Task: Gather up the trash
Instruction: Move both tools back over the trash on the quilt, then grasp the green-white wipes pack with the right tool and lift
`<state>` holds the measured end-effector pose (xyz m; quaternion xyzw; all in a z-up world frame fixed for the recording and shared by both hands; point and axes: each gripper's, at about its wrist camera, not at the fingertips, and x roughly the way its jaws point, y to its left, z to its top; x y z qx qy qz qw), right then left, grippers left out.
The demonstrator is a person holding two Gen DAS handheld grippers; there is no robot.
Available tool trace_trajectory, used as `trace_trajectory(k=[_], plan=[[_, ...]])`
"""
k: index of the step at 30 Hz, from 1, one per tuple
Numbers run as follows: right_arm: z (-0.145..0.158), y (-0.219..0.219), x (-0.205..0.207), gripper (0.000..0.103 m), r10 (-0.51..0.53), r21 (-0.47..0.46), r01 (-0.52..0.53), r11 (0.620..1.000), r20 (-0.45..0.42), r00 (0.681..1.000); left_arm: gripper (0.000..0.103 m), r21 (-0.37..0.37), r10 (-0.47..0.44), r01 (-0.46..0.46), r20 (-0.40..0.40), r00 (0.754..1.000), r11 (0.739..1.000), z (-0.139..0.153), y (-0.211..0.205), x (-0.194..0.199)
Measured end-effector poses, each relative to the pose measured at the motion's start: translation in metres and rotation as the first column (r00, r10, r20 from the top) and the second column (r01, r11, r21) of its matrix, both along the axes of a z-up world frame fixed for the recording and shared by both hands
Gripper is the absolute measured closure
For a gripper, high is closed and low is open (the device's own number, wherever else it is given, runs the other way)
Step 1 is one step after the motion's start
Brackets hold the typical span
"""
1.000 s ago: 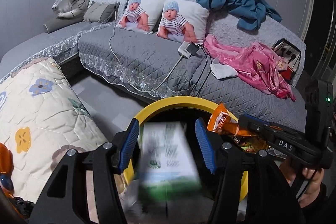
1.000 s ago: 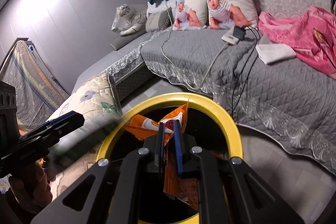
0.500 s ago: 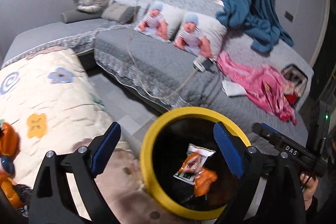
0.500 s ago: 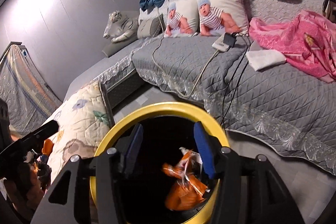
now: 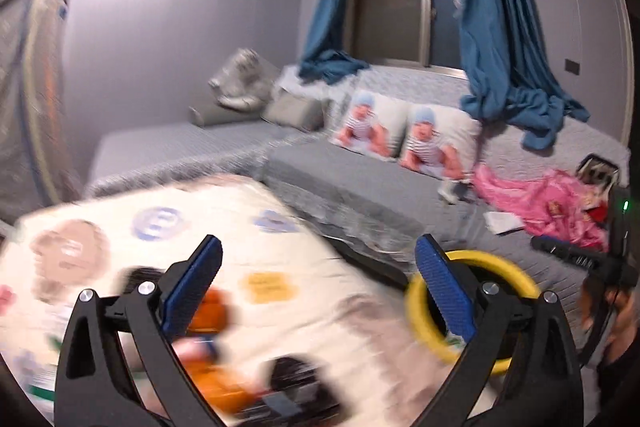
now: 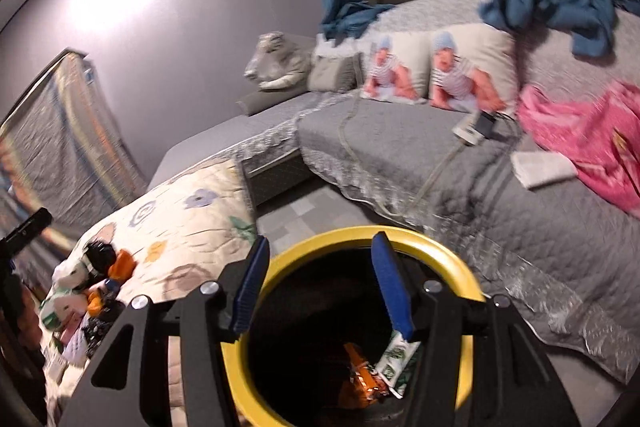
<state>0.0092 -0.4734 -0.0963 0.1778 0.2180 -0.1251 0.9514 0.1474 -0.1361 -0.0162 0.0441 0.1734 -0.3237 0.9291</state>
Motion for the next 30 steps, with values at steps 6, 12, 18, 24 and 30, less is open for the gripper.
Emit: trace_trajectory(k=[6, 12, 18, 24, 30], plan=[[0.01, 0.051, 0.028, 0.046, 0.156, -0.073, -0.155, 0.985, 0.001, 0.988, 0.008, 0.044, 0.177, -0.18, 0.056, 0.983, 0.983, 0.006, 0.126, -0.018], [0.017, 0.115, 0.057, 0.04, 0.365, -0.149, -0.361, 0.921, 0.002, 0.931, 0.008, 0.087, 0.362, -0.368, 0.078, 0.929, 0.926, -0.013, 0.203, -0.059], [0.032, 0.22, 0.075, 0.04, 0.677, -0.315, -0.657, 0.685, -0.056, 0.734, 0.008, -0.075, 0.626, -0.627, -0.031, 0.779, 0.776, -0.037, 0.261, -0.087], [0.04, 0.345, 0.093, 0.04, 0.834, -0.428, -0.816, 0.388, -0.213, 0.509, 0.008, -0.079, 0.731, -0.739, -0.105, 0.674, 0.669, -0.061, 0.3, -0.094], [0.025, 0.45, 0.129, 0.04, 0.794, -0.476, -0.869, 0.134, -0.474, 0.381, 0.008, -0.115, 0.679, -0.712, -0.23, 0.698, 0.693, -0.085, 0.314, -0.091]])
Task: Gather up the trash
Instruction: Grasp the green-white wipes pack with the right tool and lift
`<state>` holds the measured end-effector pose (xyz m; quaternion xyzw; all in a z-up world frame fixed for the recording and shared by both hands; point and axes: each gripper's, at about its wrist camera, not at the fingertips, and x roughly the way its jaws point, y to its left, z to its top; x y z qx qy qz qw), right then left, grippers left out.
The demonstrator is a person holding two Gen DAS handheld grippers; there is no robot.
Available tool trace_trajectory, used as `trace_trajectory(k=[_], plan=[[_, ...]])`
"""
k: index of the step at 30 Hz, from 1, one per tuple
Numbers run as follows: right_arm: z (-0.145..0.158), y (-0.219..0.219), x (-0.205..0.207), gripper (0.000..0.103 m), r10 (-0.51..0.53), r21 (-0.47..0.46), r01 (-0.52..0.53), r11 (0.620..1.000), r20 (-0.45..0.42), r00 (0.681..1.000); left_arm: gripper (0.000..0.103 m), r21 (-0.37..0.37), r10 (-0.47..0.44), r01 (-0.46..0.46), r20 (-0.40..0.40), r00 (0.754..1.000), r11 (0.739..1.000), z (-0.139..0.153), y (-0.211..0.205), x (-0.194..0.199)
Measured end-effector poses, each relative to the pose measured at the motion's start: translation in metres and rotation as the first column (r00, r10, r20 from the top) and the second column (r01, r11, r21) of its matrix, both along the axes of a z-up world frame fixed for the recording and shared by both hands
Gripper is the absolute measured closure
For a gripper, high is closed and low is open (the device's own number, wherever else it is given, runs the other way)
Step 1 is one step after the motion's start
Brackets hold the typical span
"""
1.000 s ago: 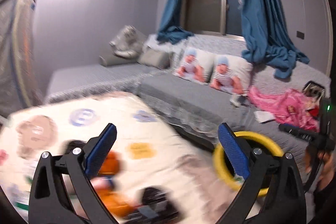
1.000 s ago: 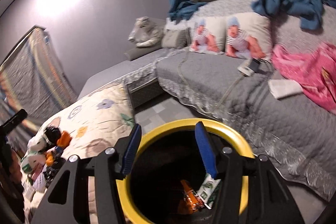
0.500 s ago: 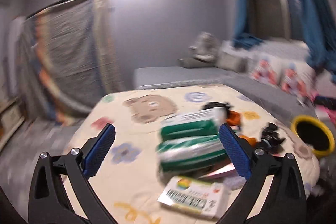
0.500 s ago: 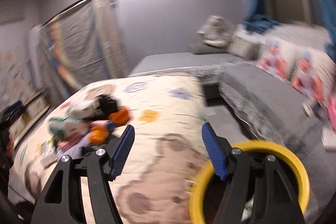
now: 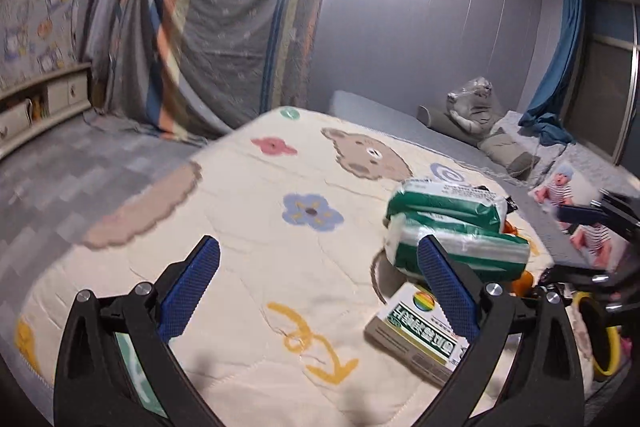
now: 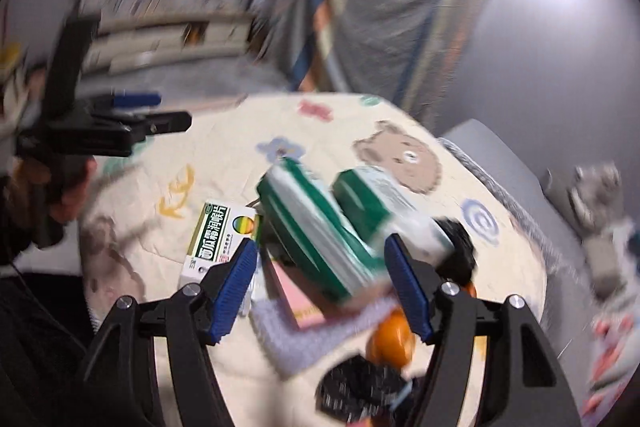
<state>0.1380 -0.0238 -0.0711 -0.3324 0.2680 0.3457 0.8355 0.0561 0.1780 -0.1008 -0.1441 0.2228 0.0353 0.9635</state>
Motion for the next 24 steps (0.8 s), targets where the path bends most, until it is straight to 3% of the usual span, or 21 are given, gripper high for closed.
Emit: trace_trajectory(k=[6, 10, 17, 20, 23, 24], plan=[[-0.015, 0.066, 0.03, 0.04, 0.083, -0.207, -0.1, 0.973, -0.091, 0.992, 0.008, -0.024, 0.001, -0.001, 0.016, 1.0, 1.0, -0.008, 0.003, -0.004], [-0.031, 0.079, 0.048, 0.04, 0.057, -0.258, -0.103, 0.961, -0.178, 0.982, 0.008, -0.025, 0.01, -0.009, 0.015, 1.0, 1.0, -0.015, 0.008, -0.005], [-0.062, 0.092, 0.076, 0.041, -0.016, -0.311, -0.057, 0.949, -0.226, 0.974, 0.008, -0.034, 0.044, -0.044, -0.003, 0.999, 0.998, -0.025, 0.02, -0.006], [-0.068, 0.094, 0.081, 0.055, -0.03, -0.319, -0.043, 0.947, -0.219, 0.975, 0.008, -0.053, 0.064, -0.064, -0.003, 0.998, 0.997, -0.026, 0.026, -0.007], [-0.064, 0.089, 0.086, 0.072, -0.054, -0.277, -0.01, 0.961, -0.224, 0.973, 0.008, -0.052, 0.091, -0.09, 0.008, 0.996, 0.995, -0.021, 0.027, -0.009], [-0.062, 0.087, 0.087, 0.074, -0.056, -0.258, -0.004, 0.966, -0.225, 0.973, 0.008, -0.053, 0.098, -0.097, 0.012, 0.995, 0.994, -0.019, 0.028, -0.009]])
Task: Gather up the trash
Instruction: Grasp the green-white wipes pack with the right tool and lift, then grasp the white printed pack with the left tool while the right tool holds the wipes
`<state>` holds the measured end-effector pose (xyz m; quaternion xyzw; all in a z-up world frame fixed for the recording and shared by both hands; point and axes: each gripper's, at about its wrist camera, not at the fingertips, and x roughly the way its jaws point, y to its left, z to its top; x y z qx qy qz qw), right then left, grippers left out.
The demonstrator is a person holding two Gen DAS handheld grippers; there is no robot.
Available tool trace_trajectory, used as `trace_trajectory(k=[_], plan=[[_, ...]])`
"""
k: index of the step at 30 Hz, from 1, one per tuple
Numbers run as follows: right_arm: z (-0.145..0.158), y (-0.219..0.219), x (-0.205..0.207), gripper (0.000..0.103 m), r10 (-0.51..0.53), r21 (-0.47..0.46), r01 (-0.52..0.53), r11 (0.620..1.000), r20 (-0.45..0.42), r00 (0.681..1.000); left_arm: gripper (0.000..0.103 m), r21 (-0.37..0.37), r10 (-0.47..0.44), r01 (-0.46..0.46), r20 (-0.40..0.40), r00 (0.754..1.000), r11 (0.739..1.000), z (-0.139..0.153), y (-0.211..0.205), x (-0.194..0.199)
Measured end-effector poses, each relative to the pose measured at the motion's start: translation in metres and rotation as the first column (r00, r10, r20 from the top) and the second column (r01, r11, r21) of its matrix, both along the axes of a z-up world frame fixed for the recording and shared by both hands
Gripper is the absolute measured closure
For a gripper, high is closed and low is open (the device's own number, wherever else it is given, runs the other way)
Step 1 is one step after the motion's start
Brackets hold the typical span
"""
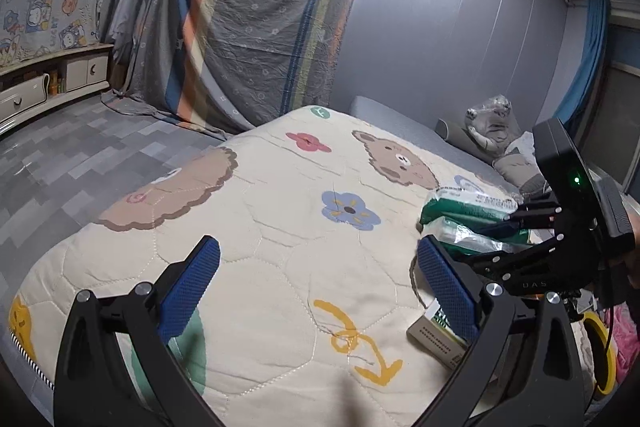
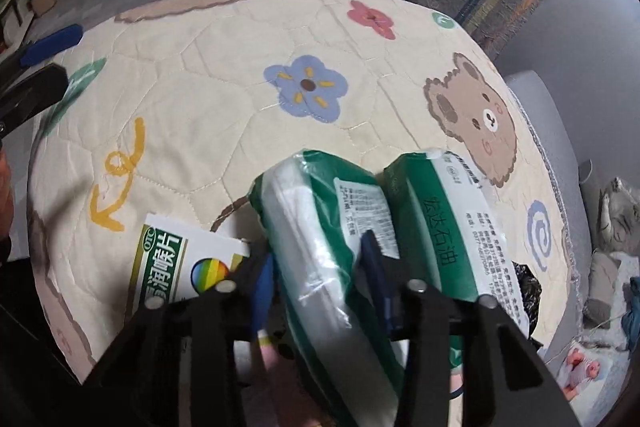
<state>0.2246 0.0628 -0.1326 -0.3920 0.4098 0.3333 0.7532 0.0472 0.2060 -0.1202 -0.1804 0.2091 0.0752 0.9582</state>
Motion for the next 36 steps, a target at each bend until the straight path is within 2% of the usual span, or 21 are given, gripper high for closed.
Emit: trace_trajectory(k=[4, 6, 8, 9, 11, 12, 15, 17, 18, 20, 23, 24, 25, 27, 28, 29, 30, 34, 35, 36], plan=[[0.027, -0.021, -0.002, 0.078, -0.037, 0.142, 0.037, 0.989, -0.006, 0.999, 0.008, -0.014, -0.004, 0.004, 0.014, 1.0, 1.0, 0.016, 0.002, 0.007], [0.048, -0.037, -0.006, 0.079, -0.05, 0.231, 0.053, 0.971, -0.019, 0.999, 0.008, -0.002, -0.02, 0.02, 0.063, 0.998, 1.0, 0.032, 0.0, 0.011], [0.077, -0.06, -0.014, 0.079, -0.061, 0.346, 0.069, 0.936, -0.034, 0.998, 0.008, 0.033, -0.034, 0.03, 0.118, 0.992, 0.999, 0.05, -0.004, 0.013], [0.094, -0.076, -0.018, 0.079, -0.069, 0.418, 0.078, 0.905, -0.036, 0.997, 0.008, 0.054, -0.042, 0.034, 0.158, 0.987, 0.998, 0.063, -0.007, 0.013], [0.119, -0.1, -0.025, 0.079, -0.087, 0.51, 0.095, 0.855, -0.041, 0.995, 0.008, 0.06, -0.067, 0.053, 0.254, 0.965, 0.997, 0.092, -0.009, 0.012], [0.135, -0.118, -0.03, 0.079, -0.098, 0.567, 0.101, 0.818, -0.036, 0.995, 0.008, 0.055, -0.075, 0.062, 0.287, 0.955, 0.997, 0.104, -0.009, 0.012], [0.163, -0.155, -0.039, 0.079, -0.143, 0.654, 0.119, 0.747, -0.017, 0.99, 0.008, 0.028, -0.137, 0.136, 0.366, 0.92, 0.99, 0.144, -0.01, 0.022], [0.176, -0.184, -0.045, 0.079, -0.178, 0.7, 0.133, 0.702, -0.008, 0.984, 0.008, 0.039, -0.175, 0.174, 0.399, 0.9, 0.984, 0.163, -0.011, 0.031], [0.18, -0.198, -0.048, 0.079, -0.198, 0.718, 0.146, 0.681, -0.012, 0.98, 0.008, 0.08, -0.205, 0.189, 0.416, 0.886, 0.979, 0.174, -0.015, 0.039], [0.181, -0.219, -0.052, 0.079, -0.219, 0.741, 0.167, 0.65, -0.028, 0.975, 0.008, 0.163, -0.291, 0.246, 0.387, 0.875, 0.956, 0.181, -0.026, 0.057], [0.173, -0.248, -0.058, 0.079, -0.257, 0.76, 0.211, 0.615, -0.06, 0.965, 0.008, 0.315, -0.488, 0.403, 0.27, 0.83, 0.859, 0.17, -0.052, 0.088], [0.169, -0.254, -0.059, 0.079, -0.269, 0.764, 0.227, 0.604, -0.072, 0.96, 0.008, 0.366, -0.556, 0.465, 0.197, 0.808, 0.806, 0.156, -0.068, 0.101], [0.163, -0.264, -0.061, 0.079, -0.287, 0.767, 0.251, 0.591, -0.091, 0.954, 0.008, 0.387, -0.594, 0.509, 0.139, 0.792, 0.769, 0.143, -0.08, 0.11], [0.156, -0.274, -0.062, 0.079, -0.302, 0.773, 0.275, 0.572, -0.113, 0.947, 0.008, 0.372, -0.654, 0.595, 0.045, 0.755, 0.712, 0.118, -0.1, 0.128], [0.151, -0.282, -0.063, 0.079, -0.312, 0.779, 0.292, 0.555, -0.13, 0.941, 0.008, 0.358, -0.688, 0.642, 0.003, 0.726, 0.678, 0.105, -0.11, 0.135], [0.148, -0.286, -0.063, 0.079, -0.317, 0.781, 0.303, 0.546, -0.142, 0.938, 0.008, 0.355, -0.729, 0.692, -0.042, 0.683, 0.628, 0.091, -0.123, 0.141], [0.144, -0.29, -0.063, 0.079, -0.321, 0.783, 0.317, 0.535, -0.158, 0.934, 0.008, 0.366, -0.755, 0.721, -0.07, 0.652, 0.589, 0.083, -0.132, 0.143], [0.132, -0.301, -0.064, 0.079, -0.334, 0.774, 0.352, 0.526, -0.192, 0.923, 0.008, 0.467, -0.855, 0.812, -0.193, 0.481, 0.351, 0.058, -0.169, 0.141], [0.13, -0.302, -0.064, 0.079, -0.338, 0.771, 0.359, 0.526, -0.198, 0.92, 0.008, 0.477, -0.865, 0.82, -0.211, 0.456, 0.316, 0.056, -0.173, 0.142], [0.128, -0.306, -0.066, 0.079, -0.341, 0.769, 0.364, 0.525, -0.202, 0.918, 0.008, 0.489, -0.877, 0.831, -0.234, 0.419, 0.267, 0.055, -0.178, 0.146]])
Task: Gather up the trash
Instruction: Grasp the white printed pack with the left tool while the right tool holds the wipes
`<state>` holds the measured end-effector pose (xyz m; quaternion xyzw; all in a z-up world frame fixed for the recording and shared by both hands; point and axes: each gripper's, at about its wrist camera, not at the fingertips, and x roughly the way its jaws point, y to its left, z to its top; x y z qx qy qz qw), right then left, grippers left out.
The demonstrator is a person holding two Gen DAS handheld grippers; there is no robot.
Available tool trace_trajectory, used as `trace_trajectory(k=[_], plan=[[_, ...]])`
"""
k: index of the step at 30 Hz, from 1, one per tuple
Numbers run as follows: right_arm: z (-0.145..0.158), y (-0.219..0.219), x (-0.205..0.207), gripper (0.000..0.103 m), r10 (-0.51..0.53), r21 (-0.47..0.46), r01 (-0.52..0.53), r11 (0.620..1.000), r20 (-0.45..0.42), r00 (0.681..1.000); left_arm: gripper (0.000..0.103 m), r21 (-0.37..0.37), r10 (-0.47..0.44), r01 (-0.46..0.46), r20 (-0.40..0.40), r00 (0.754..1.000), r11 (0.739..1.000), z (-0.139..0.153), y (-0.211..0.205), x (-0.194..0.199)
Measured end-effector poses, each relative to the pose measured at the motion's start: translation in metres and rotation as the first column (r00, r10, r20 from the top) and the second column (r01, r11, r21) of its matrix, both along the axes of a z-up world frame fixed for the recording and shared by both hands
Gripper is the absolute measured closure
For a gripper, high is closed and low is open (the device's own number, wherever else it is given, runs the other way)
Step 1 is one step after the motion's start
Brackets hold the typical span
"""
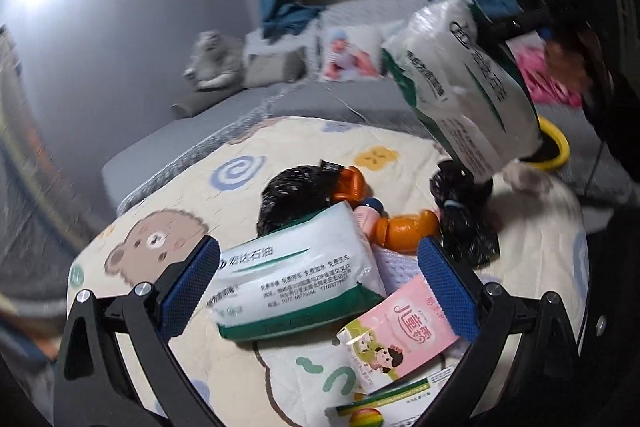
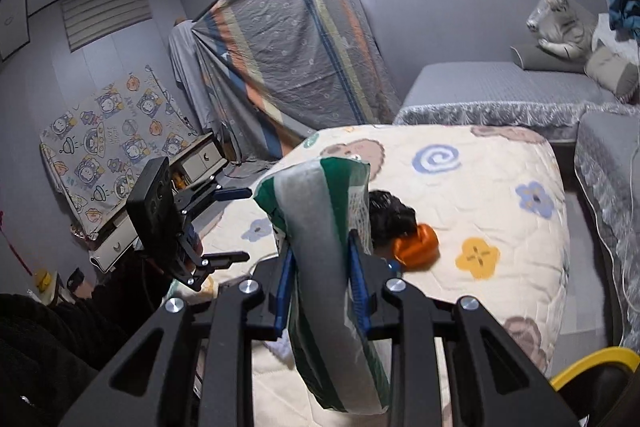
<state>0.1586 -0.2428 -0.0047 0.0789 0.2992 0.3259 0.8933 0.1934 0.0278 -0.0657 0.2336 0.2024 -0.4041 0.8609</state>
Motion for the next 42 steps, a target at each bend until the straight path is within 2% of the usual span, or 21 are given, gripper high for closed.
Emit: trace_trajectory(k=[4, 6, 9, 13, 18, 23, 27, 34, 36, 38, 40, 42], plan=[[-0.008, -0.007, -0.002, 0.079, -0.027, -0.007, 0.027, 1.0, -0.019, 0.999, 0.008, 0.052, -0.126, 0.127, -0.024, 0.992, 0.991, -0.003, -0.004, 0.016], [-0.014, -0.011, 0.001, 0.079, -0.046, -0.013, 0.046, 0.999, -0.034, 0.998, 0.008, 0.054, -0.159, 0.159, -0.015, 0.987, 0.986, -0.006, -0.003, 0.02], [-0.02, -0.018, 0.007, 0.079, -0.068, -0.01, 0.068, 0.998, -0.065, 0.996, 0.009, 0.065, -0.205, 0.209, -0.058, 0.977, 0.976, -0.013, -0.008, 0.034], [-0.026, -0.024, 0.018, 0.079, -0.091, -0.008, 0.091, 0.996, -0.091, 0.992, 0.009, 0.118, -0.28, 0.289, -0.091, 0.956, 0.95, -0.029, -0.019, 0.036], [-0.028, -0.021, 0.027, 0.079, -0.092, -0.021, 0.09, 0.996, -0.098, 0.991, 0.009, 0.157, -0.318, 0.333, -0.114, 0.941, 0.93, -0.036, -0.018, 0.045], [-0.026, -0.012, 0.027, 0.079, -0.087, -0.035, 0.084, 0.996, -0.093, 0.992, 0.009, 0.153, -0.379, 0.392, -0.109, 0.919, 0.907, -0.033, -0.009, 0.055], [-0.019, -0.012, 0.031, 0.079, -0.091, -0.012, 0.09, 0.996, -0.1, 0.991, 0.009, 0.179, -0.403, 0.417, -0.111, 0.909, 0.891, -0.038, -0.012, 0.07], [-0.022, -0.02, 0.044, 0.079, -0.159, -0.048, 0.153, 0.987, -0.15, 0.976, 0.009, 0.236, -0.482, 0.505, -0.153, 0.863, 0.83, -0.05, -0.011, 0.093], [-0.025, -0.022, 0.048, 0.079, -0.172, -0.051, 0.166, 0.985, -0.164, 0.971, 0.009, 0.231, -0.513, 0.549, -0.202, 0.834, 0.803, -0.053, -0.009, 0.1], [-0.029, -0.023, 0.051, 0.079, -0.177, -0.054, 0.17, 0.984, -0.179, 0.968, 0.009, 0.26, -0.545, 0.585, -0.213, 0.811, 0.769, -0.059, -0.009, 0.101], [-0.033, -0.024, 0.054, 0.079, -0.191, -0.06, 0.183, 0.981, -0.188, 0.963, 0.009, 0.272, -0.56, 0.609, -0.241, 0.793, 0.745, -0.066, -0.013, 0.104], [-0.035, -0.027, 0.057, 0.079, -0.198, -0.055, 0.19, 0.98, -0.198, 0.96, 0.008, 0.263, -0.564, 0.623, -0.27, 0.78, 0.736, -0.07, -0.017, 0.111]])
